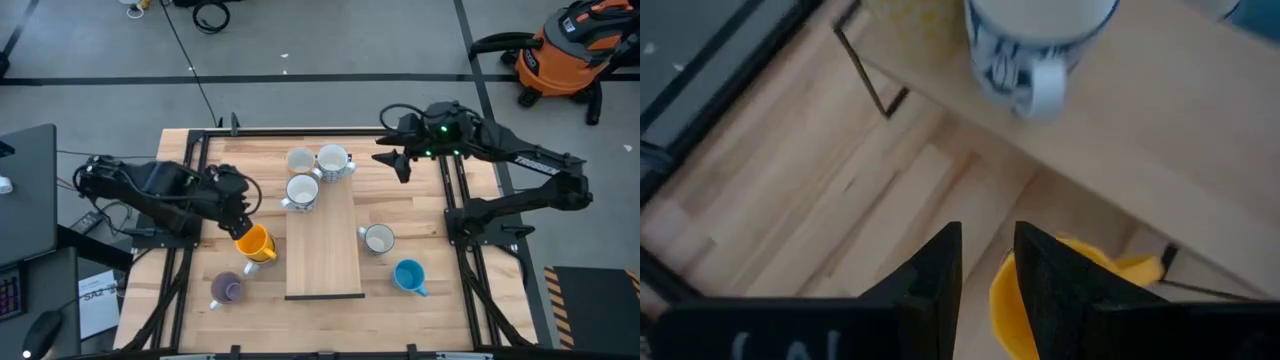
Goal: Place coffee mugs
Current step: Put the blue mug on the shelf aligned with the other blue cup
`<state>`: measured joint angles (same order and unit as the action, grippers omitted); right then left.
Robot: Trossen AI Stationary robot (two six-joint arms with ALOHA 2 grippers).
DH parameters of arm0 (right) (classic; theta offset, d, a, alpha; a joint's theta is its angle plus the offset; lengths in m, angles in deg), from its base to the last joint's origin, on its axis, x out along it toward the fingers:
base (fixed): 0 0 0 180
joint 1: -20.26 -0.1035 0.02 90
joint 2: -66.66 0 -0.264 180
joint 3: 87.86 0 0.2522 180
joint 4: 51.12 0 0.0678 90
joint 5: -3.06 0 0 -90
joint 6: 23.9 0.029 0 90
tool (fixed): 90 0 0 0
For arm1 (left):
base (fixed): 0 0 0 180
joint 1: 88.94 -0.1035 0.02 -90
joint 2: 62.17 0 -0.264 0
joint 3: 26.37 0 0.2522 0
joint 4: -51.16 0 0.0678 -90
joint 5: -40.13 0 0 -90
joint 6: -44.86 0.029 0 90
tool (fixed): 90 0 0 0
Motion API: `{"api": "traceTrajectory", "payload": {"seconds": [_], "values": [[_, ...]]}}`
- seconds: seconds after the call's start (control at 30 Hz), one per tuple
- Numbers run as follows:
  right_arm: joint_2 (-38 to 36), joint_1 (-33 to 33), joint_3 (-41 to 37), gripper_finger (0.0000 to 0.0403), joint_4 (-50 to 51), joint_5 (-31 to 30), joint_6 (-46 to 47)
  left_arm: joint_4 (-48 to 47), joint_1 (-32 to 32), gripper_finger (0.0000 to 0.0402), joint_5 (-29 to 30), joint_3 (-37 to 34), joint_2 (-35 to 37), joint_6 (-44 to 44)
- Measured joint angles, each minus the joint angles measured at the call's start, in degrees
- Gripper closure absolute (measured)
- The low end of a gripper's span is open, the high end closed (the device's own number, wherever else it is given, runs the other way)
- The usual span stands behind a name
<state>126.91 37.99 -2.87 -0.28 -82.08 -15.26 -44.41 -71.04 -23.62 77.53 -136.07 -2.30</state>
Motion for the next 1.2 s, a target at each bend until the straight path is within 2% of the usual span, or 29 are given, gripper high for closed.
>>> {"api": "traceTrajectory", "payload": {"seconds": [0.2,0.43,0.6,0.8,1.03,1.2], "values": [[-4.1,-7.9,0.0,0.0157,0.3,-2.6,4.0,10.5,0.1,0.0302,-1.0,-14.3,6.0,4.4],[-5.6,-18.8,0.0,0.0157,1.6,-6.6,8.5,18.5,0.1,0.0302,-1.0,-23.4,9.6,5.4],[-3.7,-26.5,0.0,0.0157,5.2,-9.9,11.5,22.4,0.1,0.0302,-1.1,-26.1,10.0,5.4],[0.7,-33.9,0.0,0.0157,7.0,-10.4,12.9,24.1,0.1,0.0302,-1.5,-26.1,9.9,4.7],[6.9,-39.9,0.0,0.0157,7.8,-10.4,13.8,25.0,0.3,0.0302,-1.6,-26.1,9.9,4.2],[10.9,-42.8,0.0,0.0157,15.0,-14.4,18.8,25.0,0.3,0.0302,-1.5,-26.1,9.9,2.7]]}}
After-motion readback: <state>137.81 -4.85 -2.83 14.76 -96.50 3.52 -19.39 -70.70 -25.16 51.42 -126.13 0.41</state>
